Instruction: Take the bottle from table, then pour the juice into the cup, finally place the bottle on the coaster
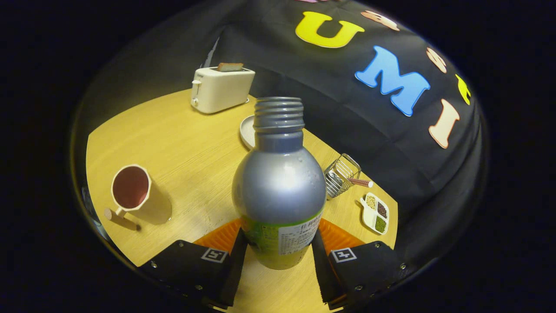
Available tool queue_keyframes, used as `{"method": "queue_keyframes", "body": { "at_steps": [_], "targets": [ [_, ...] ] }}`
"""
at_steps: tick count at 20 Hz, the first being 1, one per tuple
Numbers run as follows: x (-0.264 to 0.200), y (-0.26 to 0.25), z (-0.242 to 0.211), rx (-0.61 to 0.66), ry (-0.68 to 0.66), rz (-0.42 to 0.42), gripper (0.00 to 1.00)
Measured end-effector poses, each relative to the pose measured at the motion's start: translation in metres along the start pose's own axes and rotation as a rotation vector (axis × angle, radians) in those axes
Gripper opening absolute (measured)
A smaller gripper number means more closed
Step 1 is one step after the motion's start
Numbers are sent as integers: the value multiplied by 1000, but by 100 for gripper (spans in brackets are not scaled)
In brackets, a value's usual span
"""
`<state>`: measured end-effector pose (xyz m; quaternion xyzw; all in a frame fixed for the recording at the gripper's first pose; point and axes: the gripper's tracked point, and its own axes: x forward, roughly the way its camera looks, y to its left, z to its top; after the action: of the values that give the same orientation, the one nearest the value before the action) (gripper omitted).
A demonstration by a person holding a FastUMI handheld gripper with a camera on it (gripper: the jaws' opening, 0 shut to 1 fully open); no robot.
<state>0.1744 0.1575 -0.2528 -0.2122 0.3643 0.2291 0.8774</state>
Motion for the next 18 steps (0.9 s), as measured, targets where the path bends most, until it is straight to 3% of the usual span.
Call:
{"method": "queue_keyframes", "body": {
  "at_steps": [3, 18],
  "targets": [
    [15, -11, 6, 109, -43, 10, 72],
    [69, -25, 22, 317, -192, 84, 71]
  ]
}}
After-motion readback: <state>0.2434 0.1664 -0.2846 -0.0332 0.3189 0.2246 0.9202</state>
